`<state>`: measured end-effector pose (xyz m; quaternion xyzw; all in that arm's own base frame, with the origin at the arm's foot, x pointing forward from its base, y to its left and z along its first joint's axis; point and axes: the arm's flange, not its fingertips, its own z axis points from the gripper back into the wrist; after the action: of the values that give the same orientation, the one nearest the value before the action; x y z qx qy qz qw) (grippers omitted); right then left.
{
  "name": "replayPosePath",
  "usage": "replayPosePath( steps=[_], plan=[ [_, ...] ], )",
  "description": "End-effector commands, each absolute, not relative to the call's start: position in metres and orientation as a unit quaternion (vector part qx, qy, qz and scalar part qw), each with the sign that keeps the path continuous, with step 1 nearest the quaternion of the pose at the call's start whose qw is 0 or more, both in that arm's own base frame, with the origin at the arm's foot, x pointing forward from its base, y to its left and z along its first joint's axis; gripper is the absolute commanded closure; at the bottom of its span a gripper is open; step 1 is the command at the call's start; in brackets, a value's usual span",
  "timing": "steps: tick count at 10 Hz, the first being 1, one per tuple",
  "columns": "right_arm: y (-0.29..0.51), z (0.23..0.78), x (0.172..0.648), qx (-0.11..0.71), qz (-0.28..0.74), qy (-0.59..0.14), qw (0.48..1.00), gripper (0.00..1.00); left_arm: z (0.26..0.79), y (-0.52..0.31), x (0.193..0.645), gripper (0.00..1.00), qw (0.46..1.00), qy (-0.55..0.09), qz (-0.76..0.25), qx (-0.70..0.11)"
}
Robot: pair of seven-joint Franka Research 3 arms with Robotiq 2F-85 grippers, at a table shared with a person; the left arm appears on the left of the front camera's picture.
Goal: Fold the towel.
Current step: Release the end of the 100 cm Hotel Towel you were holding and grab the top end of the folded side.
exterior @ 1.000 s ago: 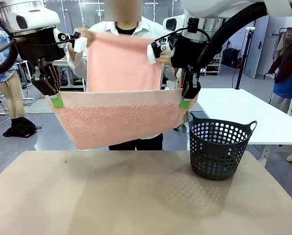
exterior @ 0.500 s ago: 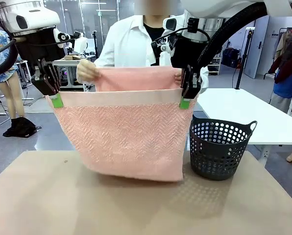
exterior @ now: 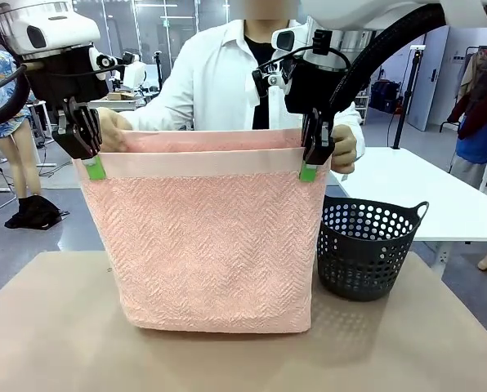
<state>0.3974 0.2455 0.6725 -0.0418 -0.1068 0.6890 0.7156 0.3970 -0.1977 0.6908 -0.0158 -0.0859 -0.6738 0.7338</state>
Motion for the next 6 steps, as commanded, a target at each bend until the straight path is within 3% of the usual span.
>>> replayPosePath(
  steps=[1, 6],
  plan=[
    [0.2446, 0.6728, 0.3978, -0.044, 0.689, -0.107, 0.716, 1.00, 0.6922, -0.1966, 0.3960, 1.00, 0.734, -0.087, -0.673, -0.015],
    [0.2446, 0.6728, 0.3978, -0.044, 0.689, -0.107, 0.716, 1.00, 0.6922, -0.1966, 0.3960, 1.00, 0.734, -0.087, -0.673, -0.015]
  ],
)
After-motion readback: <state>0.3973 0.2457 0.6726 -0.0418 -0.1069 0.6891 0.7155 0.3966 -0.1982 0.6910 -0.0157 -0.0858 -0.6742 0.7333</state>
